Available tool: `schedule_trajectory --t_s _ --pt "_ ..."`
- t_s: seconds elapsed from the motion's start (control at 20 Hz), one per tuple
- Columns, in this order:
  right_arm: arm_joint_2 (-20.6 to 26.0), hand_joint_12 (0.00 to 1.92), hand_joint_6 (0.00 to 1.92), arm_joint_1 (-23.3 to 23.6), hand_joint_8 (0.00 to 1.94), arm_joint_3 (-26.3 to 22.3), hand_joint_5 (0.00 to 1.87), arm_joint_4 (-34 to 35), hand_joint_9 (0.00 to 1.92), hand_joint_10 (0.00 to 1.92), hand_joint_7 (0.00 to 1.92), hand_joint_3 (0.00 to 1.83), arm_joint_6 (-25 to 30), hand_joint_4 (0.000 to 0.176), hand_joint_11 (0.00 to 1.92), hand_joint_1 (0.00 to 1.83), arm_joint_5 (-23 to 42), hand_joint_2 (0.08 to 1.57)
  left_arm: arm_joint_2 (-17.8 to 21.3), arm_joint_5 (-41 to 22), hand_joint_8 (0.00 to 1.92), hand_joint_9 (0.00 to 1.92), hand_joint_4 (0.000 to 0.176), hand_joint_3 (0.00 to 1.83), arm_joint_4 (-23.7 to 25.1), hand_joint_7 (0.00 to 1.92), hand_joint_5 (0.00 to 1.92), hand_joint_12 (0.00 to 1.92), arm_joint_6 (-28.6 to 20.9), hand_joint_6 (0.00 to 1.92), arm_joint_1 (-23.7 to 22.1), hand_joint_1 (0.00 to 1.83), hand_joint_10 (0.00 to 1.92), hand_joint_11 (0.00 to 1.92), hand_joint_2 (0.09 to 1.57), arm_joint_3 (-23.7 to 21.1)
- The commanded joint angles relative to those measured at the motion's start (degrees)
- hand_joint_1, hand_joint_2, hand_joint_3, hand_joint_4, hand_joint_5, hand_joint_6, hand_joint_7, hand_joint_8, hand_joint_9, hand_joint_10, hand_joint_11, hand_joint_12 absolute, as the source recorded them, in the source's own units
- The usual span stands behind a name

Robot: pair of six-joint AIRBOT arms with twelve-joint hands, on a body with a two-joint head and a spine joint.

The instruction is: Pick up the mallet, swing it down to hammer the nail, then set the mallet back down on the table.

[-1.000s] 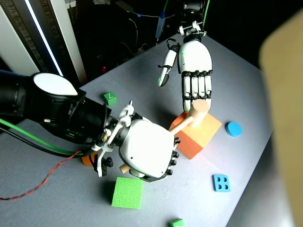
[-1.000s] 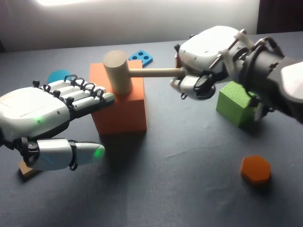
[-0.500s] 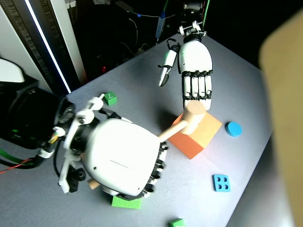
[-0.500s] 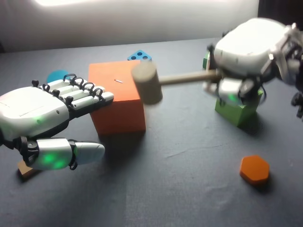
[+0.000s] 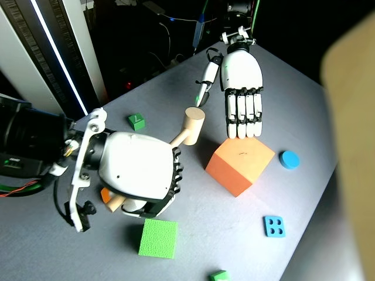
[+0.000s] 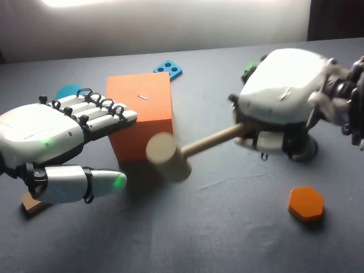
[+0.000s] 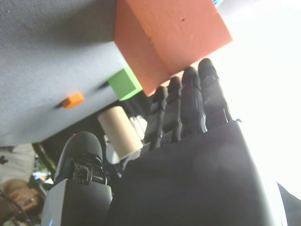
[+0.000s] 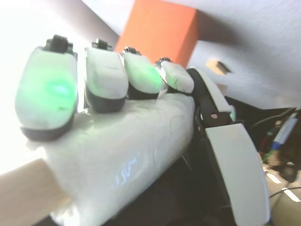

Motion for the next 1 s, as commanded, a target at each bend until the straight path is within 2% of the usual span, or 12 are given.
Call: schedule_trajectory --t_s 0.0,0.25,0.6,0.7,0.75,0.85,0.95 --pt "-0.6 1.92 1.92 -0.2 1.94 0.4 1.20 -3.0 1.53 1.92 1.43 0.04 0.2 0.176 1.66 0.43 -4.0 1.57 -0.1 -5.1 0.01 0.12 0.000 0.00 -0.4 0.12 0.07 0.24 -0.2 0.00 -0.9 0.00 0.01 0.00 1.29 0.3" --pt "-6.7 1.92 1.92 -1.2 1.94 5.4 1.20 -4.8 1.51 1.92 1.42 0.03 0.1 0.176 1.64 0.46 -3.1 1.57 0.5 -5.1 0.00 0.13 0.000 0.00 -0.3 0.11 0.08 0.29 -0.2 0.00 -2.8 0.00 0.00 0.00 1.30 0.3" --pt "-14.6 1.92 1.92 -2.3 1.94 10.5 1.16 -4.9 1.51 1.92 1.41 0.00 -0.3 0.176 1.66 0.57 -3.8 1.56 2.8 -3.9 0.00 0.11 0.000 0.00 1.7 0.09 0.08 0.24 -1.0 0.00 -5.6 0.00 0.00 0.00 1.31 -0.6" --pt "-15.7 1.92 1.92 -2.5 1.94 10.8 1.18 -4.9 1.50 1.92 1.41 0.00 -0.3 0.176 1.66 0.60 -4.1 1.56 3.5 -2.9 0.00 0.11 0.000 0.00 3.5 0.10 0.08 0.27 -2.1 0.00 -7.1 0.00 0.00 0.00 1.30 -0.7" --pt "-16.0 1.92 1.92 -2.6 1.94 10.8 1.17 -4.9 1.49 1.92 1.41 0.00 -0.3 0.176 1.66 0.60 -4.2 1.56 3.9 -1.7 0.00 0.10 0.000 0.00 5.4 0.08 0.06 0.23 -3.4 0.00 -8.3 0.00 0.00 0.00 1.30 -0.7" --pt "-16.6 1.92 1.92 -2.8 1.94 10.8 1.16 -4.9 1.49 1.92 1.39 0.00 -0.7 0.176 1.65 0.55 -4.3 1.56 4.6 0.7 0.00 0.12 0.000 0.00 9.5 0.10 0.08 0.31 -6.1 0.00 -10.9 0.00 0.00 0.00 1.30 -0.7" --pt "-16.8 1.92 1.92 -3.1 1.94 10.8 1.09 -4.9 1.40 1.92 1.27 0.00 -1.6 0.175 1.56 0.47 -4.7 1.53 5.3 0.9 0.00 0.11 0.000 0.00 10.0 0.08 0.06 0.27 -6.4 0.00 -12.1 0.00 0.00 0.00 1.30 -1.1"
